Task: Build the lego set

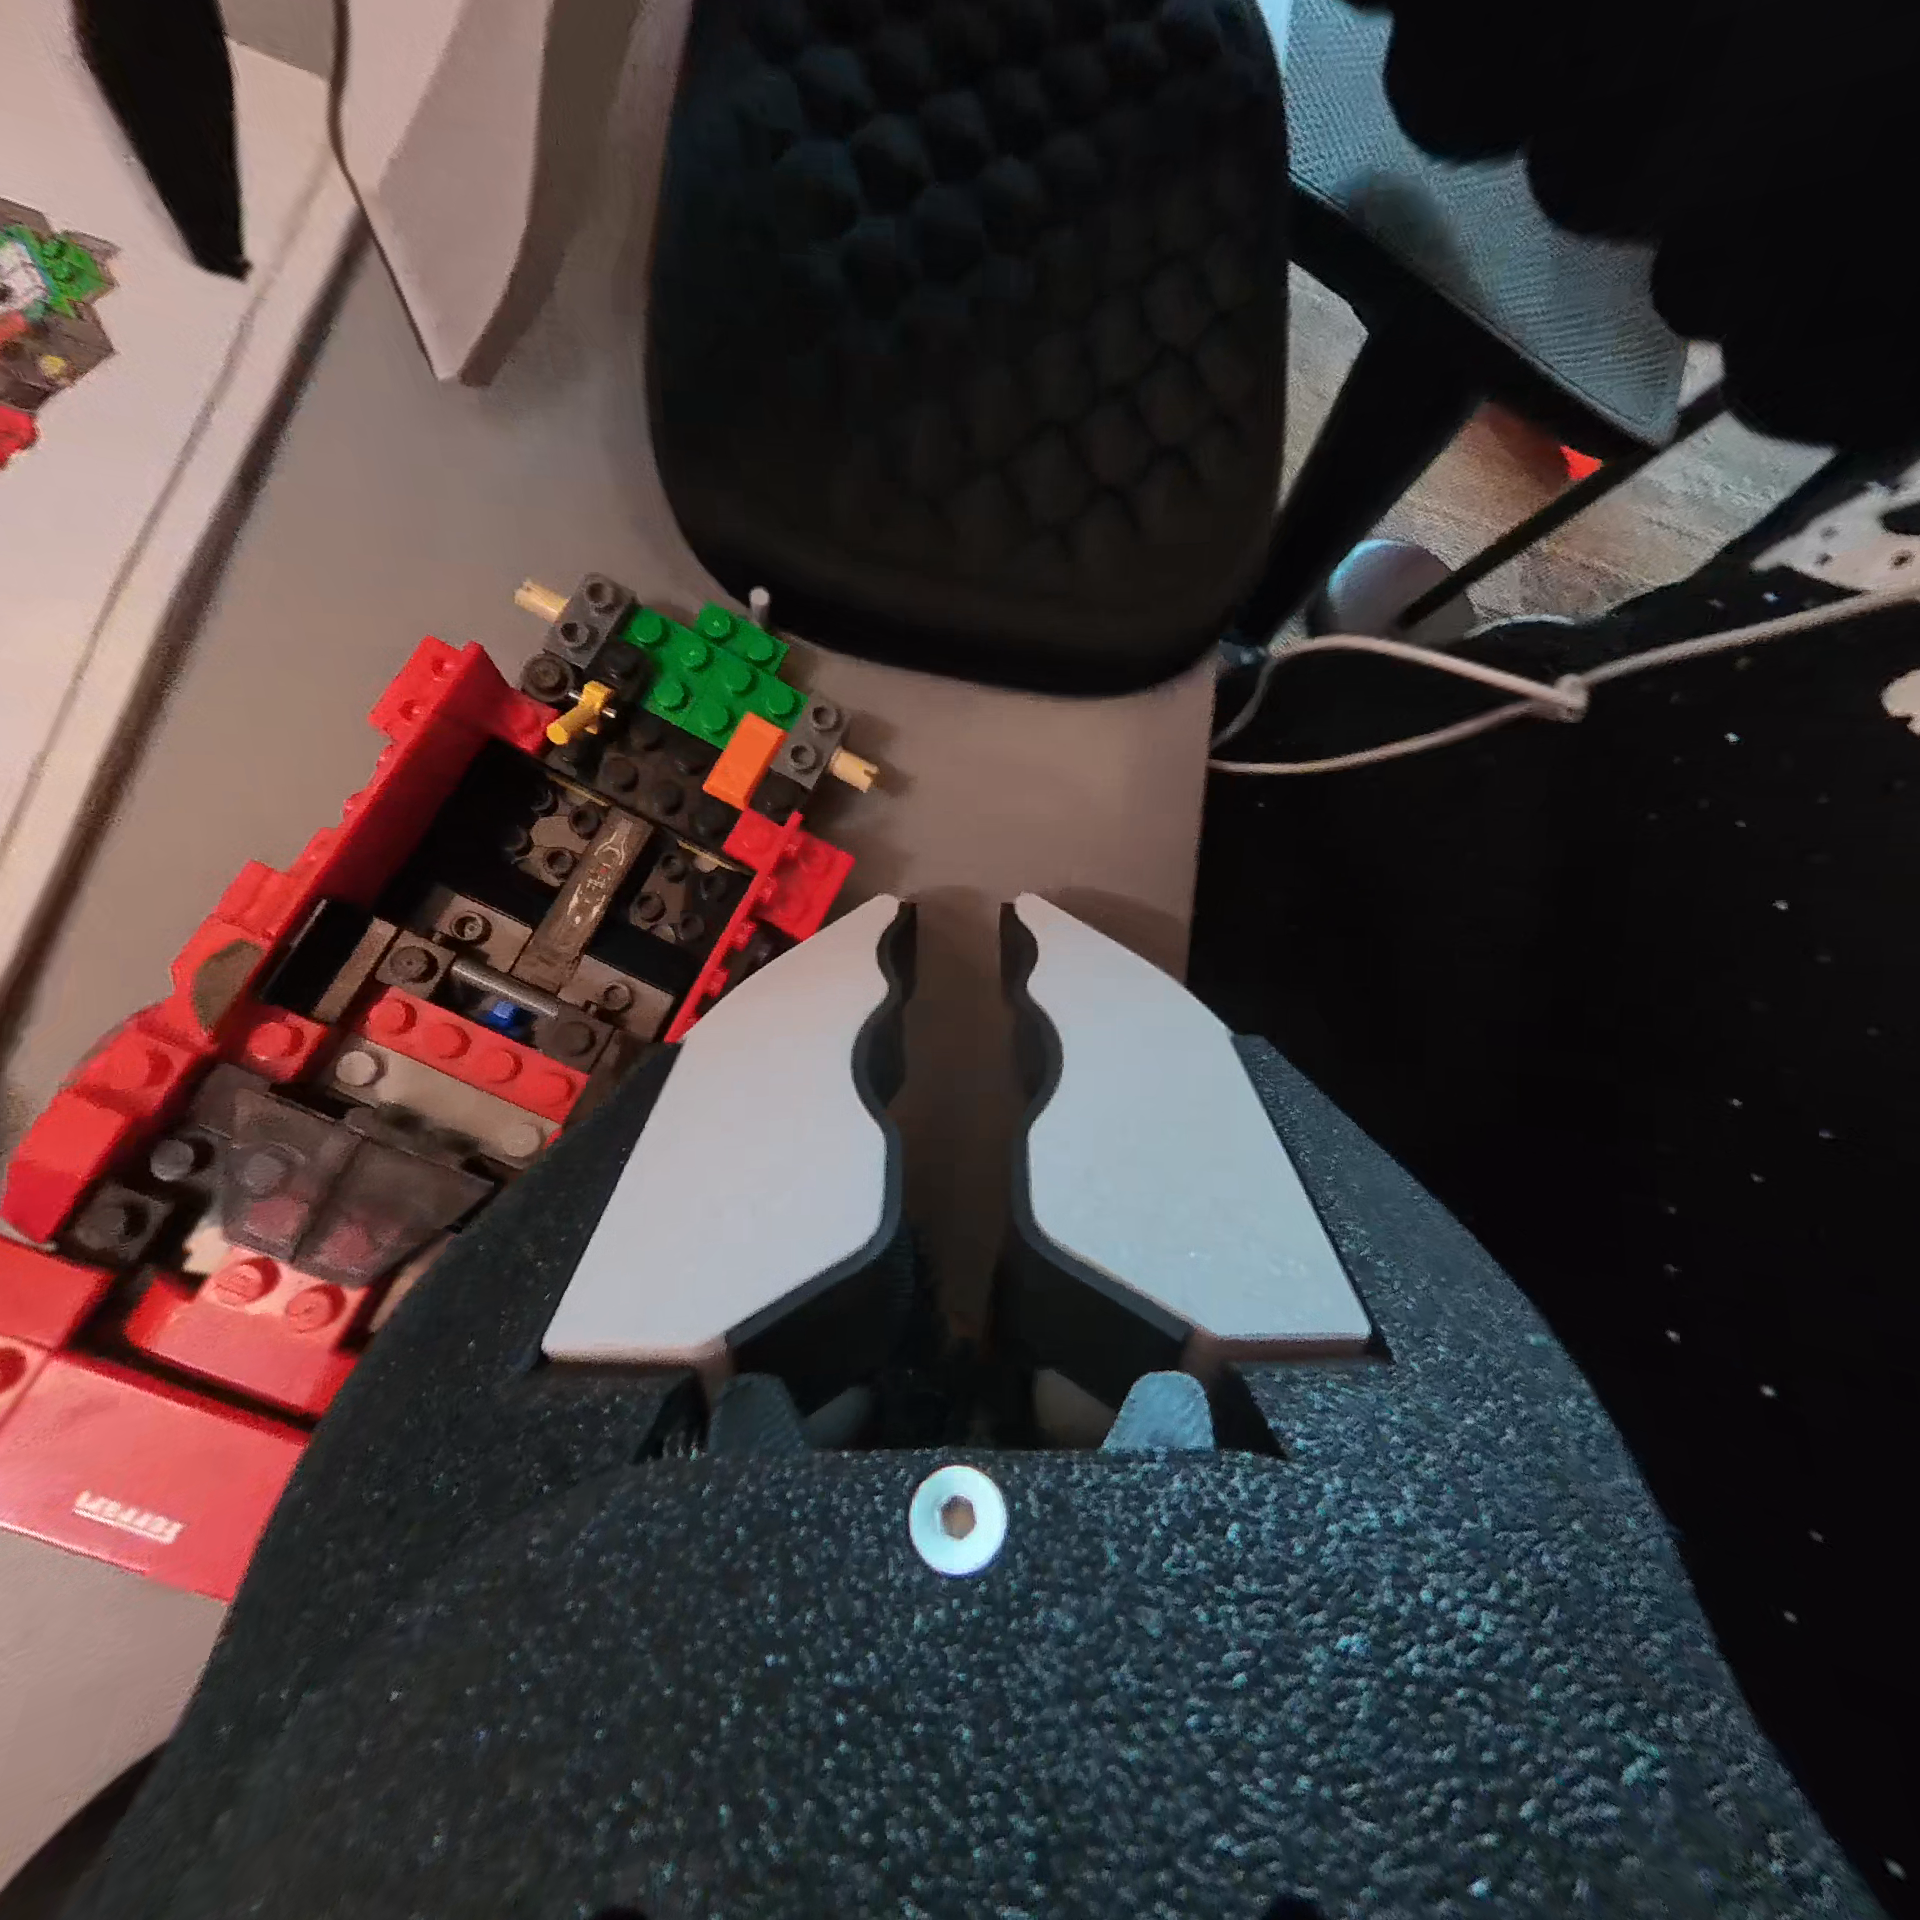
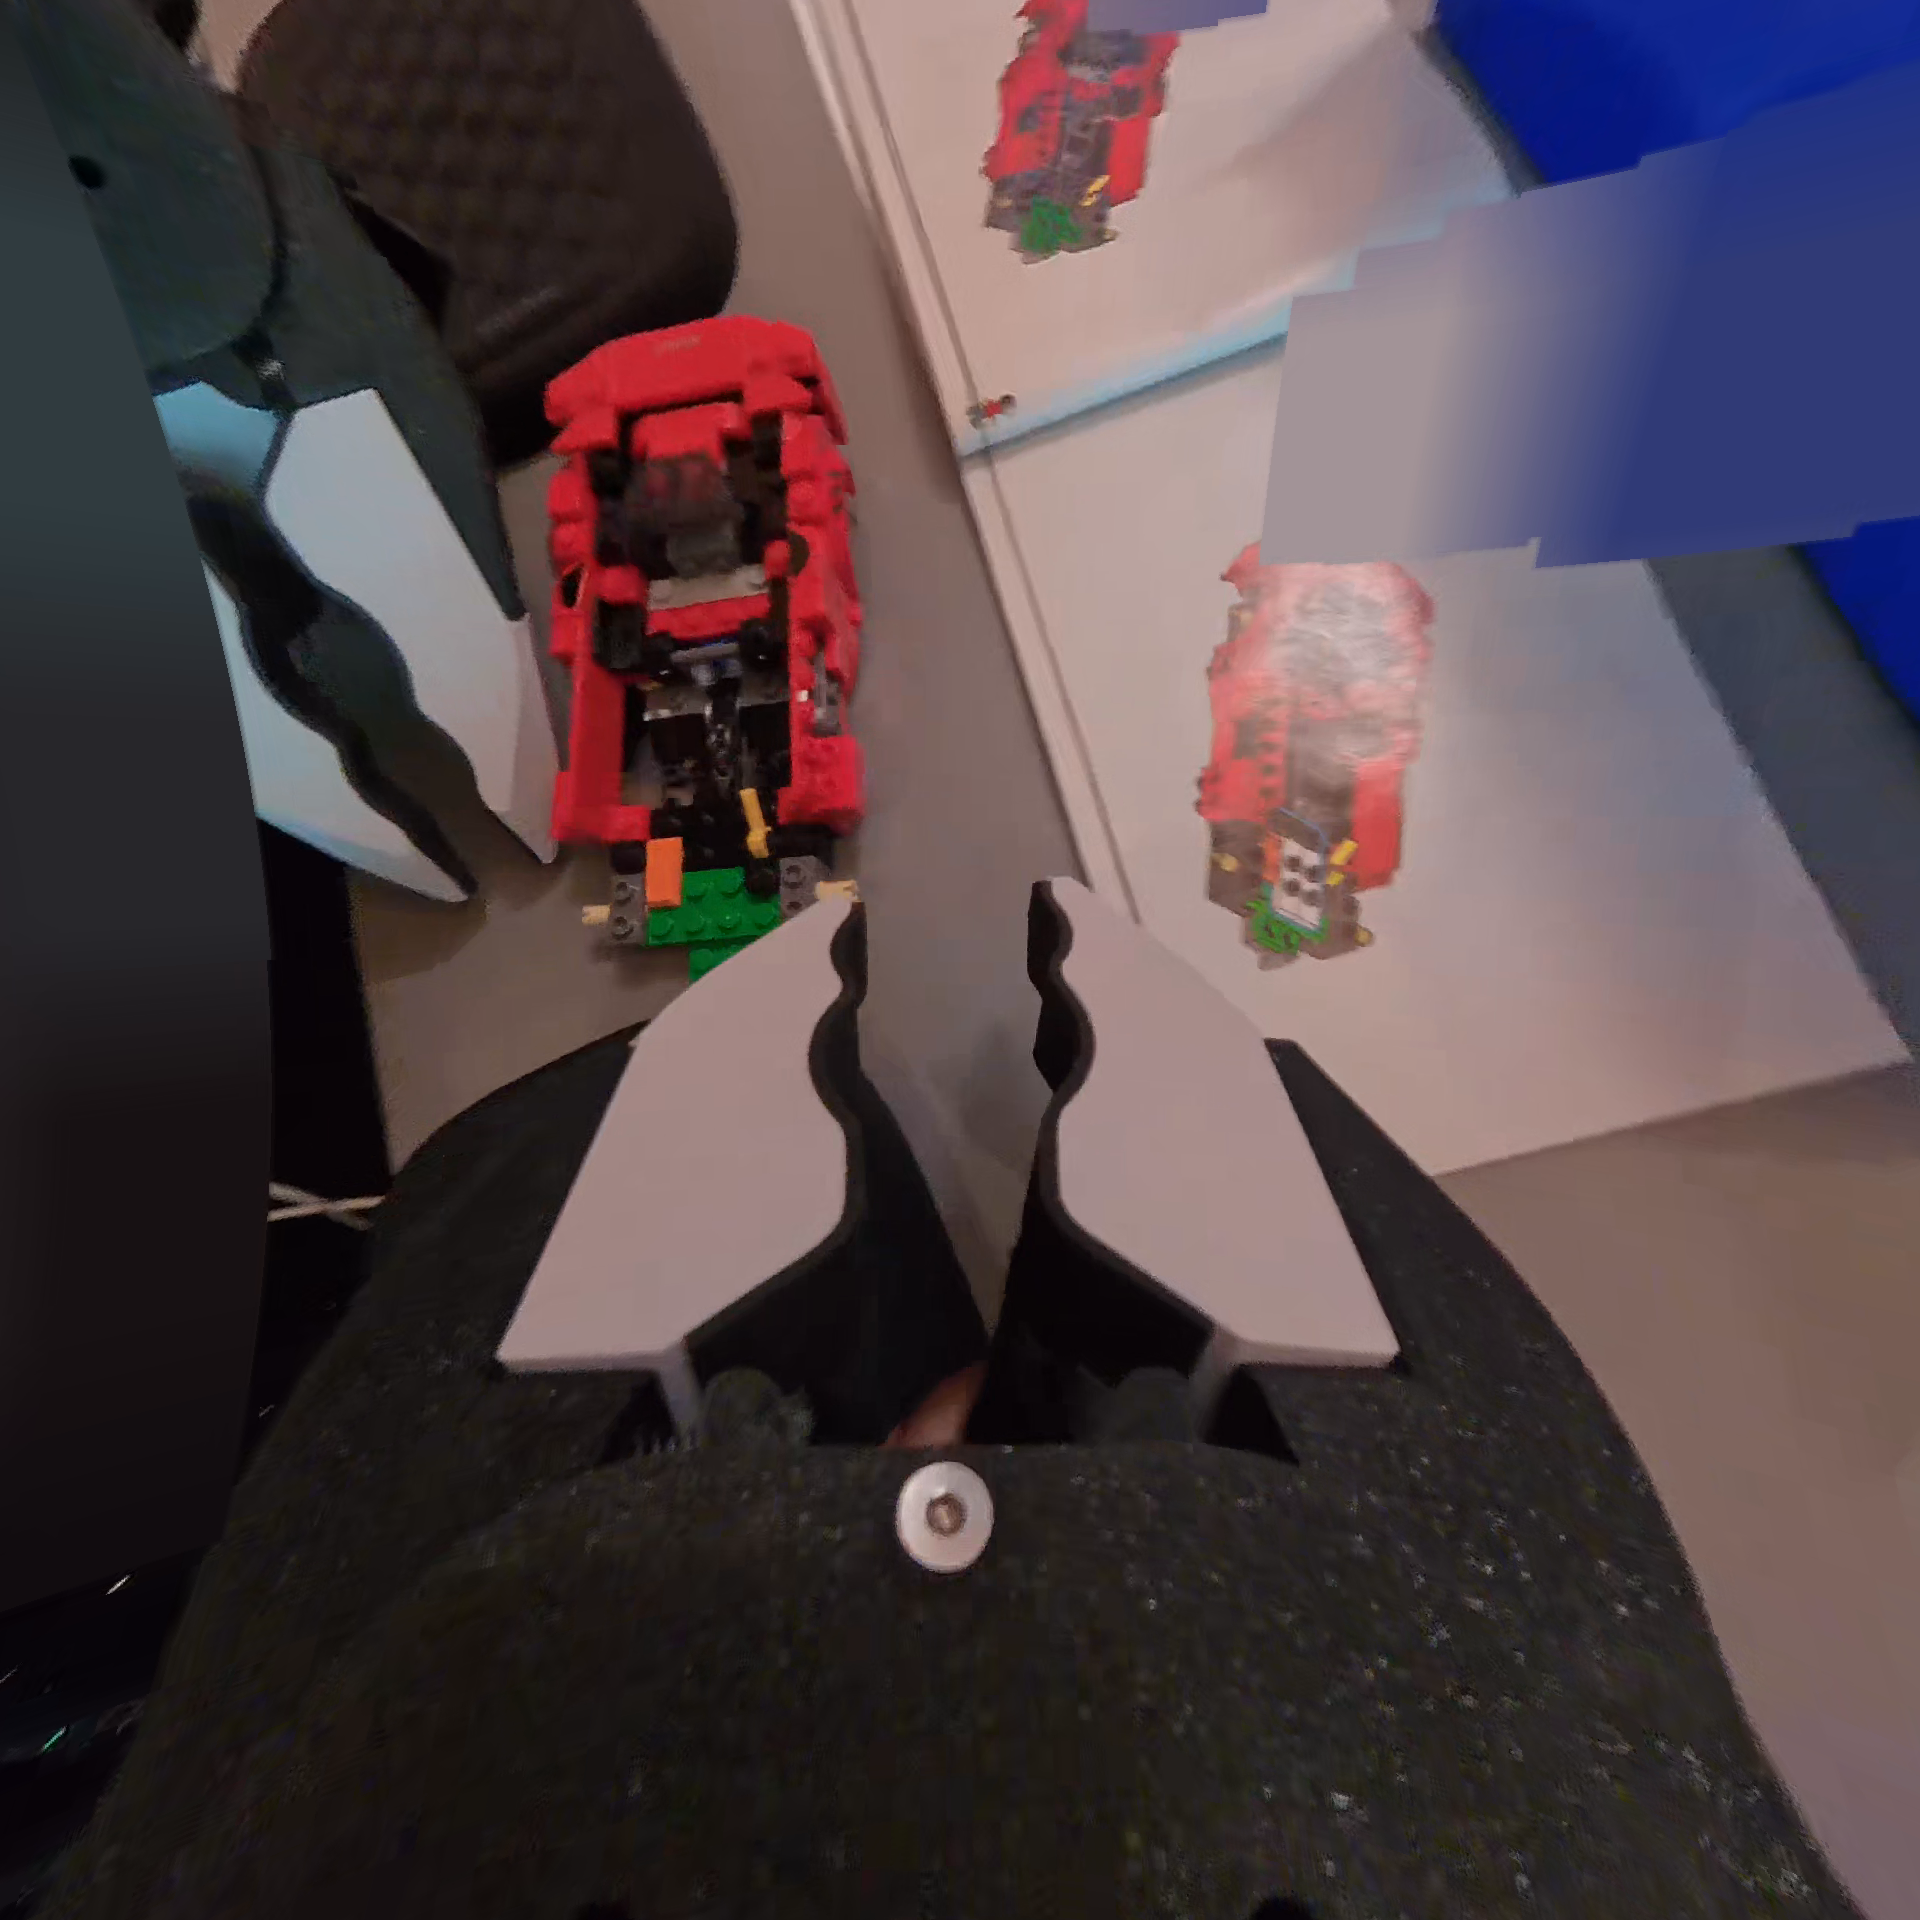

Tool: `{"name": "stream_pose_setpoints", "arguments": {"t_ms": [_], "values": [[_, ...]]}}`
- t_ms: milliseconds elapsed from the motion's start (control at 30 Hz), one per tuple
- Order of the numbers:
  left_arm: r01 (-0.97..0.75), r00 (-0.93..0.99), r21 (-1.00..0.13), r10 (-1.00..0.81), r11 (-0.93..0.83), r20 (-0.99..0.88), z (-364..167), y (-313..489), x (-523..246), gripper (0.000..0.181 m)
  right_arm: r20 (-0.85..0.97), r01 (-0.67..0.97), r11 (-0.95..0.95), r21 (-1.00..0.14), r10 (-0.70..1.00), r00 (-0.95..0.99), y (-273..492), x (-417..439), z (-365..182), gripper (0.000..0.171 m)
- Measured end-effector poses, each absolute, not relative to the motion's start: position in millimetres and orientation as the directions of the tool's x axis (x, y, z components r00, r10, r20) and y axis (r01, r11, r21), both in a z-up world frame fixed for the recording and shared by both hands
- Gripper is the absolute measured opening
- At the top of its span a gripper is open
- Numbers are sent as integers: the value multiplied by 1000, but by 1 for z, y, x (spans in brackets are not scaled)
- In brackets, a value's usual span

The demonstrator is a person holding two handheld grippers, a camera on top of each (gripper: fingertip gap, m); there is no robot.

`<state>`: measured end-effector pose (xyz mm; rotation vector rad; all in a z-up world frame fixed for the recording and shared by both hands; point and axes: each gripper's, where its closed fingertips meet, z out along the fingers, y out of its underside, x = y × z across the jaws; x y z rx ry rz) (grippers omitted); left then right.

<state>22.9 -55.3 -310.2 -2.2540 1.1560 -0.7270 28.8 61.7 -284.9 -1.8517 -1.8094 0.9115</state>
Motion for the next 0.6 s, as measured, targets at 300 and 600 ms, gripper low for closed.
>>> {"name": "stream_pose_setpoints", "arguments": {"t_ms": [300,600], "values": [[-523,462,-727,-865,-444,196,-269,-41,0,21,146,360,48,-932,956,253,136,24,-236,26],[-217,779,-923,-626,-317,32,-210,100,-112,62,-68,466,-146,-873,981,181,125,20,-280,96]]}}
